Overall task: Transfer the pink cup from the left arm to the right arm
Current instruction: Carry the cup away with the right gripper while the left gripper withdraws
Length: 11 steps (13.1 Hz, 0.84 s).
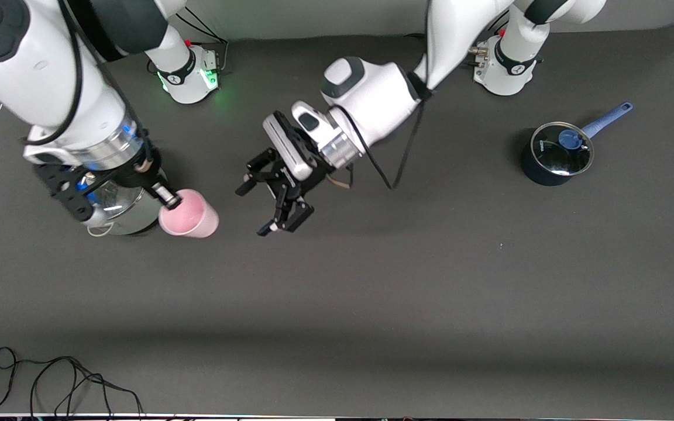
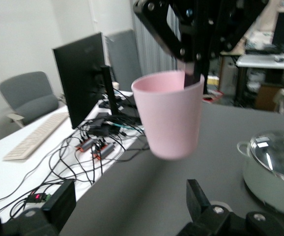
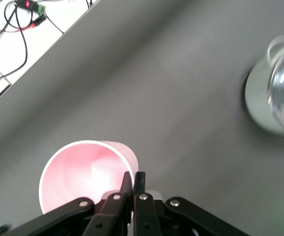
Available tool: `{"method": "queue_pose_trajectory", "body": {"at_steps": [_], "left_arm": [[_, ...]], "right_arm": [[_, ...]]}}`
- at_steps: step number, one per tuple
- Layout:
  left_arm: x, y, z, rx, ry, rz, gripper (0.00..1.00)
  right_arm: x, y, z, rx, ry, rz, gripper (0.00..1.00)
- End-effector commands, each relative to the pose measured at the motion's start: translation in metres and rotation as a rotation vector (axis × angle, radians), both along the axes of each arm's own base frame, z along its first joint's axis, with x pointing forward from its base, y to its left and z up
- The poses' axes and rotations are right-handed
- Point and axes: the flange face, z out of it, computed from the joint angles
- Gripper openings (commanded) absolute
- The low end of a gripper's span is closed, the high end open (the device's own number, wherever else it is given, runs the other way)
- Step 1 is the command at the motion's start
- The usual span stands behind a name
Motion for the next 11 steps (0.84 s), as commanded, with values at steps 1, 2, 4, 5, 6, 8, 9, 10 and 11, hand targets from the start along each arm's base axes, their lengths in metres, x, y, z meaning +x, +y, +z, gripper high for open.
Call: {"method": "queue_pose_trajectory", "body": {"at_steps": [1, 2, 4, 5, 6, 8, 9, 10, 11], "left_arm": [[0.026, 0.053, 0.048, 0.093, 0.051, -0.136, 1.00], [0.028, 0.067, 0.060, 0.114, 0.078, -0.176, 1.00], [0.025, 0.089, 0.072, 0.153, 0.119, -0.206, 1.00], [0.020, 0.097, 0.075, 0.171, 0.162, -0.211, 1.00], [0.016, 0.104, 0.081, 0.238, 0.187, -0.219, 1.00], [0.004, 0.108, 0.093, 0.392, 0.273, -0.225, 1.00], [-0.005, 0.111, 0.102, 0.452, 0.320, -0.216, 1.00], [-0.014, 0.114, 0.108, 0.510, 0.357, -0.206, 1.00], [-0.022, 0.120, 0.115, 0.549, 0.387, -0.198, 1.00]], "right_arm": [[0.028, -0.069, 0.006, -0.037, -0.027, 0.137, 0.00], [0.033, -0.097, 0.007, -0.045, -0.021, 0.196, 0.00], [0.043, -0.158, 0.004, -0.064, 0.004, 0.315, 0.00], [0.045, -0.191, 0.003, -0.075, 0.015, 0.388, 0.00], [0.046, -0.227, 0.004, -0.078, 0.025, 0.451, 0.00], [0.044, -0.279, 0.001, -0.063, 0.034, 0.527, 0.00], [0.043, -0.297, 0.001, -0.067, 0.038, 0.571, 0.00], [0.042, -0.312, -0.001, -0.058, 0.039, 0.600, 0.00], [0.044, -0.321, -0.009, -0.023, 0.021, 0.603, 0.00]]}}
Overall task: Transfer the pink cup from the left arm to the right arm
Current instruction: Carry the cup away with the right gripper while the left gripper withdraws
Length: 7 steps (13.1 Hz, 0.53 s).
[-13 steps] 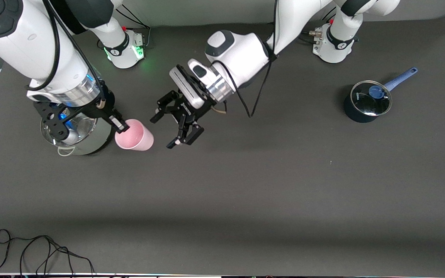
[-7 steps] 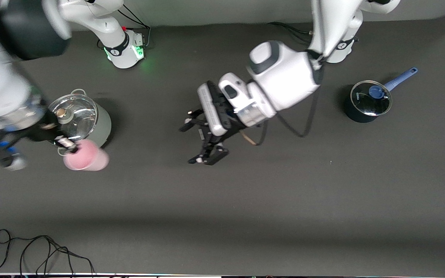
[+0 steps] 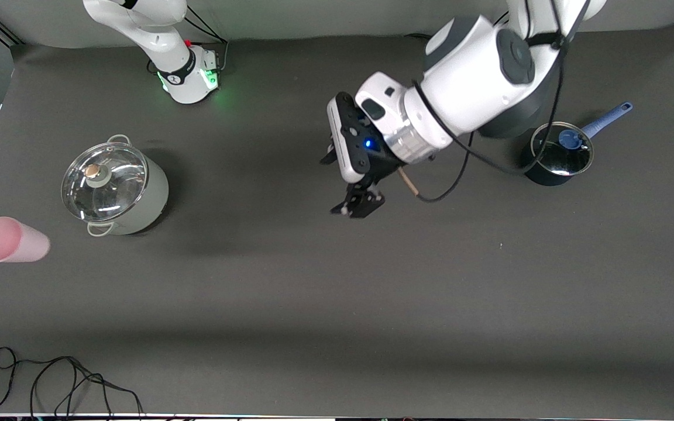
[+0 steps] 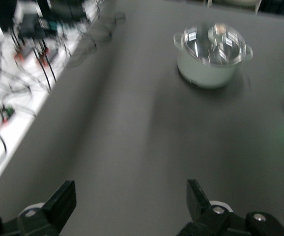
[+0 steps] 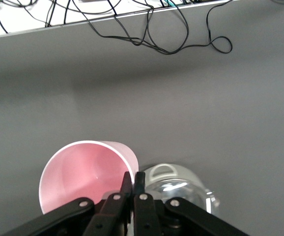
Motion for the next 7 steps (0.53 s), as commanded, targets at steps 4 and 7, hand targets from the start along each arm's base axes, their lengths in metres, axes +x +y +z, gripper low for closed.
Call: {"method": "queue_pose_trajectory", "body": {"at_steps": [4, 7], "left_arm": [[-0.043, 0.047, 0.043, 0.325, 0.191, 0.203, 1.00], [-0.055, 0.066, 0.056, 0.469, 0.265, 0.423, 1.00]], "right_arm": [[0.028, -0.035, -0.079, 0.157, -0.105, 0.061, 0.00], [0.047, -0.038, -0.151, 0.138, -0.116, 0.114, 0.00]]}}
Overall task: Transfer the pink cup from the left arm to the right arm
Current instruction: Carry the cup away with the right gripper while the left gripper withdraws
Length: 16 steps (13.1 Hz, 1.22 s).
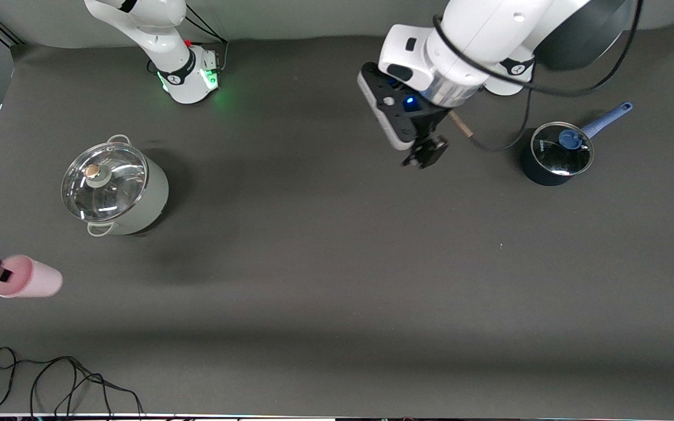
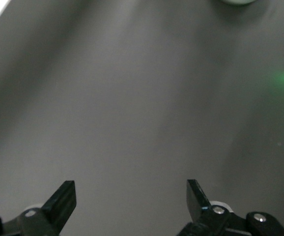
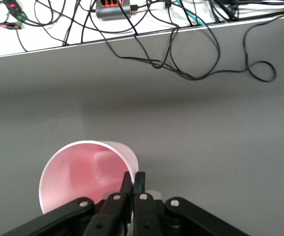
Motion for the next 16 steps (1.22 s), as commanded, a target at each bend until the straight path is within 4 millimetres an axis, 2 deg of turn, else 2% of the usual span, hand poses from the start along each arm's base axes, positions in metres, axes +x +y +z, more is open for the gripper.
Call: {"method": "queue_pose_trajectory", "body": {"at_steps": [1, 3, 4, 6, 8, 12, 14, 16], "left_arm": [[-0.006, 0.014, 0.009, 0.149, 0.005, 0.211, 1.00], [-0.002, 0.028, 0.006, 0.193, 0.055, 0.372, 1.00], [0.007, 0.048, 0.004, 0.211, 0.085, 0.443, 1.00], [0.020, 0.072, 0.003, 0.224, 0.099, 0.557, 1.00], [0.035, 0.092, 0.000, 0.224, 0.104, 0.651, 1.00], [0.057, 0.150, -0.004, 0.283, 0.095, 0.755, 1.00], [0.069, 0.192, -0.005, 0.296, 0.123, 0.827, 1.00], [0.074, 0.223, -0.004, 0.307, 0.145, 0.877, 1.00]], "right_arm": [[0.013, -0.001, -0.056, 0.005, -0.006, 0.068, 0.00], [0.030, 0.004, -0.104, -0.010, -0.018, 0.108, 0.00], [0.036, 0.008, -0.126, -0.015, -0.025, 0.115, 0.00], [0.043, 0.015, -0.159, -0.024, -0.024, 0.131, 0.00], [0.045, 0.017, -0.176, -0.027, -0.012, 0.153, 0.00], [0.049, 0.015, -0.221, -0.036, -0.011, 0.193, 0.00], [0.050, 0.016, -0.238, -0.039, -0.009, 0.197, 0.00], [0.050, 0.015, -0.245, -0.045, -0.011, 0.202, 0.00]]}}
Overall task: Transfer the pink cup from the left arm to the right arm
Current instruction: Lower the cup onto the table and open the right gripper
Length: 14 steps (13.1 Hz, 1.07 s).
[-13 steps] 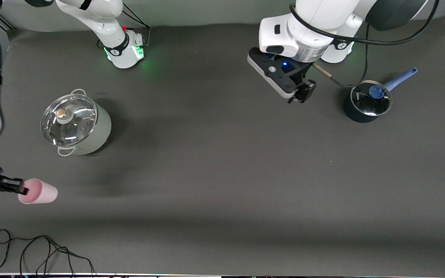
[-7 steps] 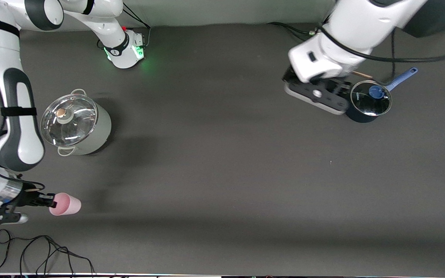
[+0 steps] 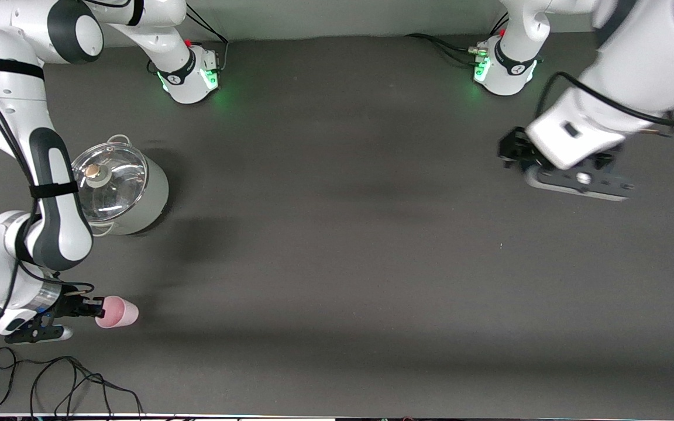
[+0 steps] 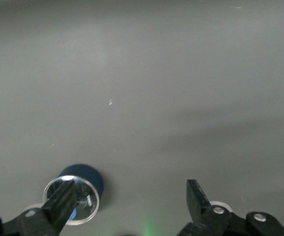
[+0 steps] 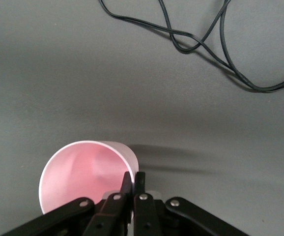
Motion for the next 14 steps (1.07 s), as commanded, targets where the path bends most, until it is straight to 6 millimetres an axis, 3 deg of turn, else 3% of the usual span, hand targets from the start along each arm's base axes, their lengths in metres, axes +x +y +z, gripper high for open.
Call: {"method": "queue_pose_trajectory", "body": {"at_steps": [1, 3, 4, 5, 6, 8, 12, 14], "left_arm": [[0.003, 0.032, 0.003, 0.021, 0.016, 0.073, 1.00], [0.009, 0.064, -0.005, 0.041, 0.047, 0.106, 1.00], [0.012, 0.085, -0.008, 0.036, 0.061, 0.130, 1.00], [0.013, 0.093, -0.010, 0.034, 0.070, 0.132, 1.00], [0.013, 0.098, -0.011, 0.033, 0.081, 0.129, 1.00], [0.012, 0.098, -0.016, 0.036, 0.096, 0.129, 1.00], [0.011, 0.099, -0.016, 0.038, 0.094, 0.114, 1.00], [0.009, 0.101, -0.018, 0.034, 0.093, 0.081, 1.00]], "right_arm": [[0.004, -0.001, -0.004, 0.004, -0.017, 0.024, 0.00], [0.004, -0.001, -0.008, 0.004, -0.012, 0.030, 0.09], [0.004, -0.001, -0.009, 0.005, -0.011, 0.035, 0.26], [0.003, -0.002, -0.013, 0.005, -0.008, 0.034, 0.45], [0.003, -0.003, -0.016, 0.005, -0.005, 0.032, 0.67], [0.003, -0.003, -0.015, 0.005, -0.005, 0.032, 1.00], [0.003, -0.002, -0.003, 0.003, 0.000, 0.039, 1.00], [0.000, 0.002, 0.020, 0.008, 0.032, 0.047, 1.00]]}}
